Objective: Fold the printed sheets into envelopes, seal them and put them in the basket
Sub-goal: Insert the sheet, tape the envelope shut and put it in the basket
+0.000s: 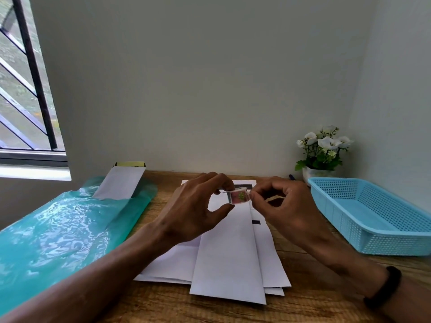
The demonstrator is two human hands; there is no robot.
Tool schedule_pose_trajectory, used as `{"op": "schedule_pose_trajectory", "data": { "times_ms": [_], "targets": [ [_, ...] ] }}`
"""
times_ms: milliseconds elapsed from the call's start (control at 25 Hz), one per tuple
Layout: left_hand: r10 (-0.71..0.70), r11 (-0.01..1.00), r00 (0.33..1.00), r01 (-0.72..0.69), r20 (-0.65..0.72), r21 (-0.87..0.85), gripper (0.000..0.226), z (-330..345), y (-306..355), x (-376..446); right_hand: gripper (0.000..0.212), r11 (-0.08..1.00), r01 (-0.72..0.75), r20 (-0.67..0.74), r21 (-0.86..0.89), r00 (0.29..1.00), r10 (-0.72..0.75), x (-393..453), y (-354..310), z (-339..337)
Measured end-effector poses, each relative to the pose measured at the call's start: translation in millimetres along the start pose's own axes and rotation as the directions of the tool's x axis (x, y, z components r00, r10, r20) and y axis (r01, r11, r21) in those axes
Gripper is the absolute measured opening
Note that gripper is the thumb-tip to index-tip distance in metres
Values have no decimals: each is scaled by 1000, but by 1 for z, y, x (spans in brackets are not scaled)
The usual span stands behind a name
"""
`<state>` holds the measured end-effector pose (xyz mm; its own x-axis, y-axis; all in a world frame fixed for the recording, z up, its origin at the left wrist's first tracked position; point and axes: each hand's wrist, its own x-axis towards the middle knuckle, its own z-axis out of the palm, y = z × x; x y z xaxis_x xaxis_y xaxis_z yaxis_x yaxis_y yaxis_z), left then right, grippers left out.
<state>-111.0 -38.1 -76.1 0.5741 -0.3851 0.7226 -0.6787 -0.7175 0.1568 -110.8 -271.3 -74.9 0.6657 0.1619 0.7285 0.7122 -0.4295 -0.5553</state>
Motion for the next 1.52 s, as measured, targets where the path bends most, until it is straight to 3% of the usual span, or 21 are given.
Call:
{"op": "schedule_pose_trajectory", "data": {
  "times_ms": [360, 560, 720, 920, 1040, 1120, 1160, 1240, 1360, 1520],
  "targets": [
    [-52, 999, 999, 52, -10, -11, 25, -7, -16, 3, 7, 913, -327, -12, 244, 940, 340, 4, 10, -3],
    [-206, 926, 971, 234, -122, 296, 24, -30, -53, 5, 6, 832, -413, -1, 370, 895, 445, 8, 12, -6],
    [-447, 788, 889, 445, -101, 426, 21, -44, -76, -5, 7, 802, -445, 63, 397, 886, 460, 7, 14, -6],
    [-573, 728, 820, 499, 17, 469, 25, -44, -83, -9, 14, 801, -419, 73, 428, 899, 431, 7, 11, -5],
    [-612, 716, 785, 494, 102, 493, 40, -48, -81, -7, 23, 794, -397, 75, 459, 908, 411, 8, 11, -3],
    [-578, 754, 813, 497, 74, 429, 47, -47, -73, -2, 21, 814, -392, 89, 430, 915, 393, 7, 14, -3],
    [-566, 790, 824, 532, 29, 305, 41, -46, -65, 1, 17, 821, -393, 90, 413, 915, 393, 7, 15, -3],
    [-636, 771, 769, 636, 66, 36, 23, -38, -42, 6, 12, 833, -403, 95, 380, 912, 398, 6, 18, -2],
    [-687, 681, 645, 732, 336, -15, 52, -22, -15, 5, 10, 855, -405, 94, 324, 913, 397, 7, 20, 0],
    [-668, 728, 642, 667, 376, 155, 88, -19, 4, 2, 13, 928, -334, 119, 164, 941, 317, 8, 22, 0]
  ]
}}
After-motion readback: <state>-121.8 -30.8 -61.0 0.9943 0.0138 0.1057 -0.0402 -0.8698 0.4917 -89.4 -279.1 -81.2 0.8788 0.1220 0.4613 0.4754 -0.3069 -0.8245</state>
